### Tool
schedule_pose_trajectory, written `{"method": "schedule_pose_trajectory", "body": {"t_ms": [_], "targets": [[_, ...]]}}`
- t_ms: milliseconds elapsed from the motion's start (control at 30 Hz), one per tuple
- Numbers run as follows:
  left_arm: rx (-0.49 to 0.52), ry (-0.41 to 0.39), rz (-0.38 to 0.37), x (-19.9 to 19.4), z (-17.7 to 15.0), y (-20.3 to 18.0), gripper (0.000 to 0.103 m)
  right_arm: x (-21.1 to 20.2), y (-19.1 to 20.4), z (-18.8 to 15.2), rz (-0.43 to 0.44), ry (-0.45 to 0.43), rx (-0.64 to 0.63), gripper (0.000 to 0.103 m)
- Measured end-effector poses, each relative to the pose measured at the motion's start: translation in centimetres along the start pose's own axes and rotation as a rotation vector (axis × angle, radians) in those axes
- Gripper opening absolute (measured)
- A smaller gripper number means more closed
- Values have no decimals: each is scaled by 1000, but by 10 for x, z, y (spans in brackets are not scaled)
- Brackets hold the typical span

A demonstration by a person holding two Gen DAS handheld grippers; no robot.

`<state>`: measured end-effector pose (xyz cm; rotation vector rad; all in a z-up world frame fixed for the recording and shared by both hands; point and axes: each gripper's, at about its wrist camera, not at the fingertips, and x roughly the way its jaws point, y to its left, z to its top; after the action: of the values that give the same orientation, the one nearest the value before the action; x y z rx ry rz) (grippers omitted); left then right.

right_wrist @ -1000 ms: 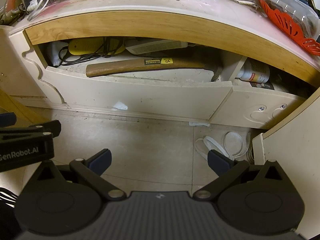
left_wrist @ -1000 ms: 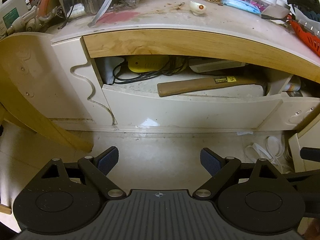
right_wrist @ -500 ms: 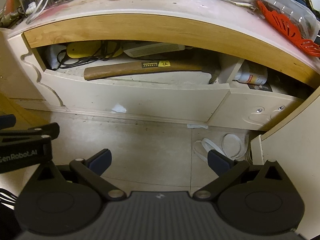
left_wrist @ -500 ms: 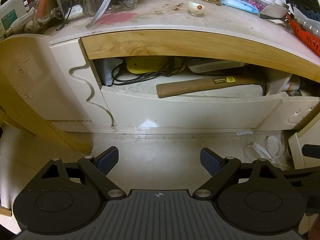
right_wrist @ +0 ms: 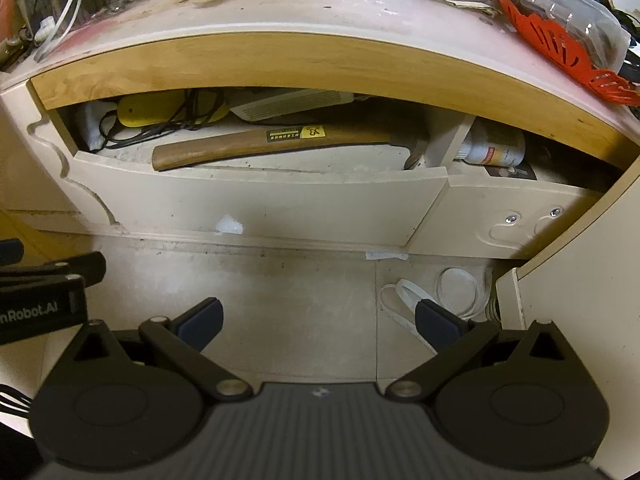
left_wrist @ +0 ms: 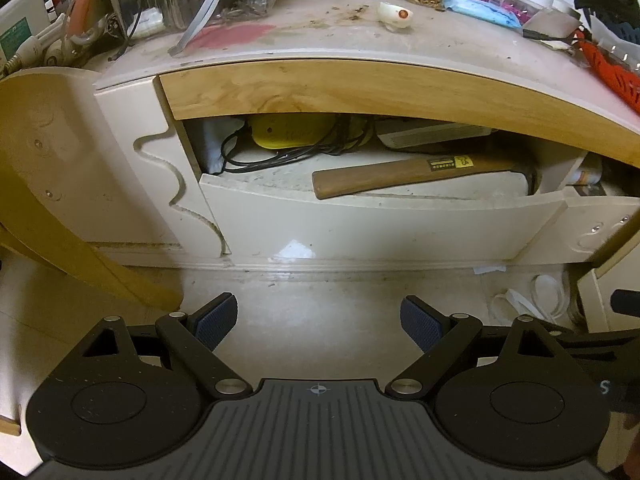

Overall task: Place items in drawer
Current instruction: 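Move both tools toward the white drawer under the wooden counter, then lower both grippers down to the front panel of the white drawer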

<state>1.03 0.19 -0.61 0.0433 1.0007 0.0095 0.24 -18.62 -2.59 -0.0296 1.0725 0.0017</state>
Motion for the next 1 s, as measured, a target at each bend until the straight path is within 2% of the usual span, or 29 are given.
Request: {"method": "schedule_pose_trajectory", "body": {"t_ms": [600, 1000], "targets": [[-7, -16, -19, 22, 7, 2, 90, 18, -8, 14, 1, -73, 34, 103], [-45, -44, -23, 57, 27, 5, 90, 42, -17, 33, -20, -149, 35, 103]]}}
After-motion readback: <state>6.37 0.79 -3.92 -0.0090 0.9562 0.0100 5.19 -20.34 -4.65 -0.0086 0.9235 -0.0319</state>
